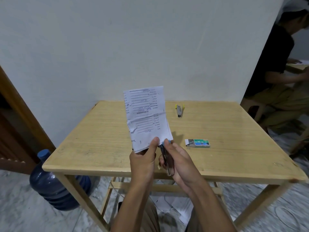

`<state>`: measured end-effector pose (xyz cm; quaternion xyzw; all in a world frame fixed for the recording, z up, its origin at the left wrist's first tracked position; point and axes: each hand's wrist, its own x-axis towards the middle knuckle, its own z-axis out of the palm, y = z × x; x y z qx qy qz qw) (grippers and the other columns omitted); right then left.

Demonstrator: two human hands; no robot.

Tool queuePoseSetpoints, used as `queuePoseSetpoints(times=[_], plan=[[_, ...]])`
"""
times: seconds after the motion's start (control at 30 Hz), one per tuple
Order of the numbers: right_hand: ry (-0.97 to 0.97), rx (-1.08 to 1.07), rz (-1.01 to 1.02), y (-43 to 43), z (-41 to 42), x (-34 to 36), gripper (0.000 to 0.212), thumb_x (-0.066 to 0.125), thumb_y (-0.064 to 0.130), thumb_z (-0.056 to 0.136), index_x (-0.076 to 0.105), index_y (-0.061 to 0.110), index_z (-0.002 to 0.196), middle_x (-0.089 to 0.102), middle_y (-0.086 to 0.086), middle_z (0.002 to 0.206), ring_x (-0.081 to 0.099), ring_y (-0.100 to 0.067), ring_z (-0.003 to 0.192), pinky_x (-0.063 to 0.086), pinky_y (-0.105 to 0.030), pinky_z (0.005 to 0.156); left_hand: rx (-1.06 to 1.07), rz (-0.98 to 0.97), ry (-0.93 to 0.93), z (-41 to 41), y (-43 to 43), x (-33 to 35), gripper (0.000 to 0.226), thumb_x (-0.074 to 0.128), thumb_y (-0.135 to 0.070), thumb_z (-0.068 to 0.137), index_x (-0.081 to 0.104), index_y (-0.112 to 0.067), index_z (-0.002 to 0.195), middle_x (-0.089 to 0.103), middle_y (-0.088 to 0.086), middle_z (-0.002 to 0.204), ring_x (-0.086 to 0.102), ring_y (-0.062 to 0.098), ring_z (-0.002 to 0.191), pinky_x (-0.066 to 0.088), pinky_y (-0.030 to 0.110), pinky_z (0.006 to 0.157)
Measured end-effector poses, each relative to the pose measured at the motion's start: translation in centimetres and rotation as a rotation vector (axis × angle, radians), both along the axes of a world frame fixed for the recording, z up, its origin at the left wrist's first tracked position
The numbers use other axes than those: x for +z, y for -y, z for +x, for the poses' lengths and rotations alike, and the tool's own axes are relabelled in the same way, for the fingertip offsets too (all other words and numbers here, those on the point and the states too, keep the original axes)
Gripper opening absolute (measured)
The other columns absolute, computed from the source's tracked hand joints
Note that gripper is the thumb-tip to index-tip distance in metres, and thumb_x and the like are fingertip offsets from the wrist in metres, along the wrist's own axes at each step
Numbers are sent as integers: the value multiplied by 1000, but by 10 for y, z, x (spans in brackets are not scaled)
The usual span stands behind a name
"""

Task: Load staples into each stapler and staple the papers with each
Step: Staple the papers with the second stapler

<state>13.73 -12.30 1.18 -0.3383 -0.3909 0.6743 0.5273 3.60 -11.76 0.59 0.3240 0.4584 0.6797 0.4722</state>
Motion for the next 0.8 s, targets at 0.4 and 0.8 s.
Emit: queuePoseSetpoints(times=[0.4, 0.8], plan=[[-145, 22, -91, -2, 0, -10, 62, 69, 43, 81, 60, 3, 128, 61, -4, 87, 55, -11, 64, 48, -24, 61, 104, 129, -194, 4, 8, 4, 17, 72, -11, 87, 73, -24, 97, 75, -21, 88, 70, -5, 85, 49, 8, 68], [-125, -70, -93, -7, 8, -10, 37, 63, 29, 91, 64, 4, 118, 71, 0, 72, 65, -5, 57, 50, -18, 51, -129, -45, -77, -3, 6, -3, 11, 72, -28, 87, 77, -26, 96, 68, -1, 80, 53, 14, 65, 46, 29, 61]])
